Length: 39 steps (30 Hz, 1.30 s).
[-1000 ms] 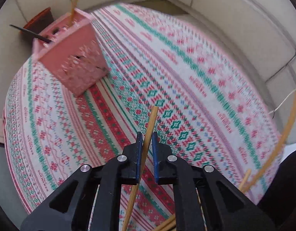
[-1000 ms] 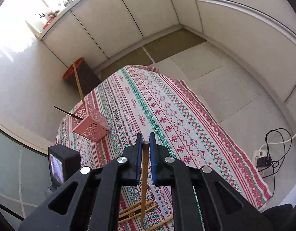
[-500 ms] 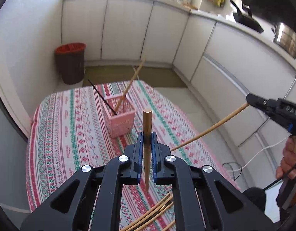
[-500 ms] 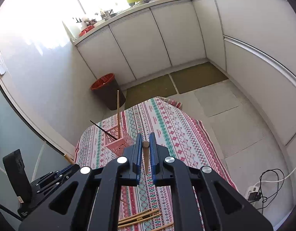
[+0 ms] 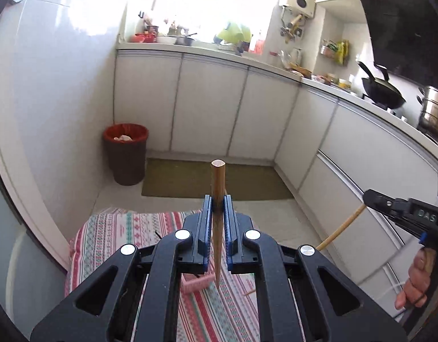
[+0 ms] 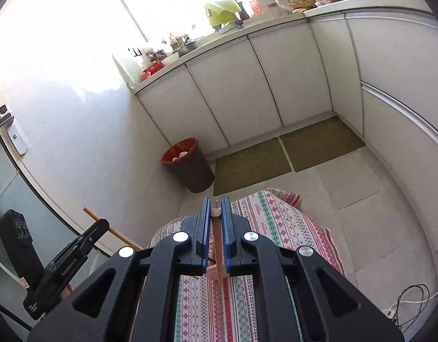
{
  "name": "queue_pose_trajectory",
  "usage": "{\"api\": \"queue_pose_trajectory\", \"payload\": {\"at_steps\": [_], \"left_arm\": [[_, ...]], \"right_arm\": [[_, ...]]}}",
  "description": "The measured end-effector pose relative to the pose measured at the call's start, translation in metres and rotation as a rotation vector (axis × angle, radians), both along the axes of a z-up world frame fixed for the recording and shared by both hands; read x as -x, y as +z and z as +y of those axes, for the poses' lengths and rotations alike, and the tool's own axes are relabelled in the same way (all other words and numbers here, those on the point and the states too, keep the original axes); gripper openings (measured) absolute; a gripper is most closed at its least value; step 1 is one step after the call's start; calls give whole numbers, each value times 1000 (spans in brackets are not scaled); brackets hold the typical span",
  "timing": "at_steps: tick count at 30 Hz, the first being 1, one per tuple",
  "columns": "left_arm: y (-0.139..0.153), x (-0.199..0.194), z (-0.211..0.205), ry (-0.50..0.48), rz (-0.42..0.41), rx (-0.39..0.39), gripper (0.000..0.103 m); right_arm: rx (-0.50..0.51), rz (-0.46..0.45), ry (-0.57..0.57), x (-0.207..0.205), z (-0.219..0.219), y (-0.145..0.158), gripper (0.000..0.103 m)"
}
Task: Organize utensils
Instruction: 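Lift both held chopsticks over the pink basket and open both tools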
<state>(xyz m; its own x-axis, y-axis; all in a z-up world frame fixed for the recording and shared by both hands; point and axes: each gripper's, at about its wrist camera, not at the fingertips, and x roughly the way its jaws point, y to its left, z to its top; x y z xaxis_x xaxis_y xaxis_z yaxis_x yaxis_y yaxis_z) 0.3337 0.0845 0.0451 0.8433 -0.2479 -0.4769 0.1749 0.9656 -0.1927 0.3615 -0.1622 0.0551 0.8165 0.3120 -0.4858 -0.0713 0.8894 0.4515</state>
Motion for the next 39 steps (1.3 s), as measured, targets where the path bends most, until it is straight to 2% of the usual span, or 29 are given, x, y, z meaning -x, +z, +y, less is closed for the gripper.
{"api": "queue_pose_trajectory", "payload": {"at_steps": [2, 5, 9, 11, 14, 16, 17, 18, 21, 27, 29, 30, 31, 32, 37, 39], "left_arm": [[-2, -12, 1, 32, 1, -7, 7], [-19, -33, 4, 72, 3, -30, 7], [-54, -57, 9, 68, 81, -6, 9], [-63, -55, 16, 77, 85, 25, 10], [-58, -41, 31, 109, 43, 69, 15], [-51, -33, 42, 129, 22, 101, 23], [-49, -29, 46, 143, 16, 114, 32], [-46, -24, 52, 161, 8, 131, 36], [-43, -16, 64, 175, -3, 172, 36], [-52, -17, 74, 174, 30, 186, 37], [-56, -20, 76, 174, 44, 192, 37], [-59, -20, 76, 175, 52, 193, 37], [-61, -21, 76, 172, 61, 195, 37], [-64, -20, 76, 169, 66, 196, 37], [-66, -14, 71, 140, 82, 190, 39], [-67, -9, 67, 131, 88, 185, 44]], "right_arm": [[-3, -12, 6, -12, 5, 4, 8], [-19, -18, 14, -30, 12, 2, 8], [-24, -12, 22, -53, 24, -8, 8], [-22, -2, 25, -64, 30, -16, 8], [-14, 6, 34, -77, 40, -26, 8], [-2, 6, 41, -83, 47, -30, 8], [9, 4, 42, -85, 52, -32, 8], [20, 3, 41, -87, 56, -33, 8], [39, 11, 44, -95, 66, -40, 8], [67, 38, 43, -105, 81, -56, 8], [88, 50, 63, -109, 88, -62, 14], [100, 65, 67, -112, 91, -64, 34], [98, 74, 61, -112, 91, -67, 44], [91, 68, 49, -111, 90, -68, 49], [116, 59, 19, -99, 84, -68, 49], [125, 62, 9, -91, 80, -68, 50]]}}
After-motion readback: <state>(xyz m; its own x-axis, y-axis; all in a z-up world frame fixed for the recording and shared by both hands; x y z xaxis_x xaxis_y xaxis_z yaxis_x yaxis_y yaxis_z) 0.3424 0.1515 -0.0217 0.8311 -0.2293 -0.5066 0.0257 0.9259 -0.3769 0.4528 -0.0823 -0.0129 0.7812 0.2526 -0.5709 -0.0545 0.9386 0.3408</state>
